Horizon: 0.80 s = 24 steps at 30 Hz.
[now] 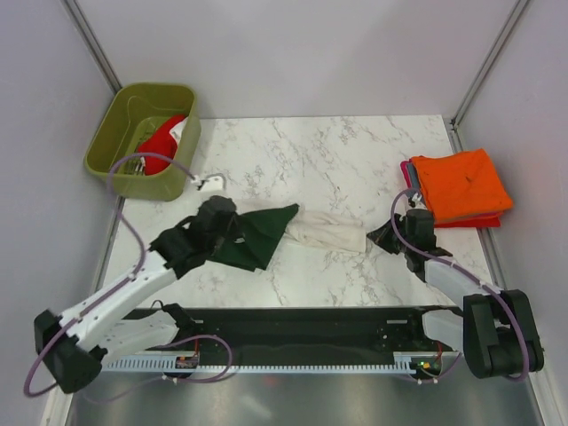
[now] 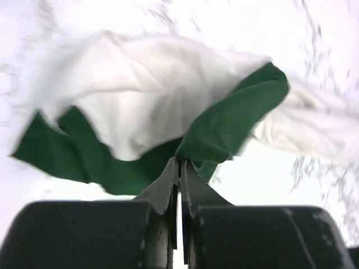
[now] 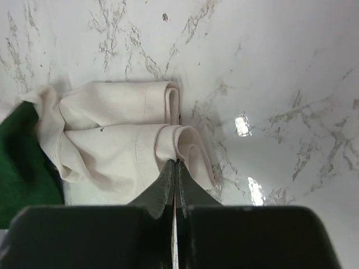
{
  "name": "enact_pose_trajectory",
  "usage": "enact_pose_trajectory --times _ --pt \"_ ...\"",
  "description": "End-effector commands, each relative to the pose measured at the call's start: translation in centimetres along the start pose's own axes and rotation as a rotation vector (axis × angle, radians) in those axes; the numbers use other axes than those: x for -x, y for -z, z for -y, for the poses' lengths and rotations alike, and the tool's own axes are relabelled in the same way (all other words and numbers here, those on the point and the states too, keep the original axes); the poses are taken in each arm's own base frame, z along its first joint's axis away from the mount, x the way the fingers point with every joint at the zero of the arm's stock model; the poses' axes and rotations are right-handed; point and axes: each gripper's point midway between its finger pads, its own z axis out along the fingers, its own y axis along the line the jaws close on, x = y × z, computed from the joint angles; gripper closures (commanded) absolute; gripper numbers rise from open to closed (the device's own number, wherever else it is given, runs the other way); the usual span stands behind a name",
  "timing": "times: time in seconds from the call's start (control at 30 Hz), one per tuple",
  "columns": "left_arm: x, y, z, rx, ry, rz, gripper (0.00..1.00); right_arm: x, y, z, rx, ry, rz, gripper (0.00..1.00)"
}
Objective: Fold and stack the t-shirts
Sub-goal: Flatten the tshirt out
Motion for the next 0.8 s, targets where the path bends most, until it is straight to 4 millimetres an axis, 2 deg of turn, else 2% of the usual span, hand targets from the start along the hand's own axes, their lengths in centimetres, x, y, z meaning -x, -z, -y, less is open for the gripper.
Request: enact_pose_trajectory --times 0.0,0.1,0.13,0.2,0.27,0.3,0.33,0.4,0.43,0.47,0.53,0.6,0.77 --pt "0.7 1.8 -4.3 0.05 0.025 0.033 0.98 0.2 0.5 0.4 -0.011 0.01 0.026 1.0" --pt "2.5 4.1 -4.2 0.007 0.069 0.097 0.98 0.1 0.9 0.0 0.008 0.022 0.017 0.87" --pt "3.7 5.2 -4.1 -0.004 0.096 0.133 0.98 0.5 1.2 -0.8 0.033 0.041 0.027 0.66" --pt "4.5 6.3 -4.9 0.025 0.074 0.149 0.98 0.6 1.8 -1.8 0.073 0.062 0.013 0.49" --pt "6.6 8.3 -5.7 0.051 0.076 0.206 0.98 0.8 2.4 -2.9 0.113 0.1 0.013 0.48" --pt "6.9 9.1 -6.4 0.077 0.048 0.208 0.98 0.8 2.7 -3.2 0.124 0.106 0.003 0.48" --pt "8.6 10.6 -6.6 0.079 0.057 0.256 0.98 0.8 3.1 -3.9 0.152 0.128 -0.002 0.48" --pt "10.4 12.7 -7.8 0.114 0.037 0.323 0.98 1.2 3.5 -4.7 0.172 0.155 0.002 0.47" --pt "12.0 14.4 -8.0 0.108 0.052 0.37 0.98 1.3 3.8 -5.3 0.19 0.172 0.009 0.46" --pt "12.8 15.4 -8.7 0.126 0.059 0.403 0.98 1.1 3.9 -5.3 0.182 0.177 -0.005 0.46" --pt "14.4 17.4 -9.1 0.125 0.064 0.459 0.98 1.2 4.1 -6.6 0.21 0.202 -0.01 0.48" --pt "15.2 18.5 -9.7 0.143 0.065 0.493 0.98 1.1 4.3 -7.8 0.232 0.219 -0.021 0.5" --pt "17.2 20.9 -10.9 0.187 0.085 0.567 0.98 -1.6 4.0 -9.0 0.253 0.238 -0.113 0.49"
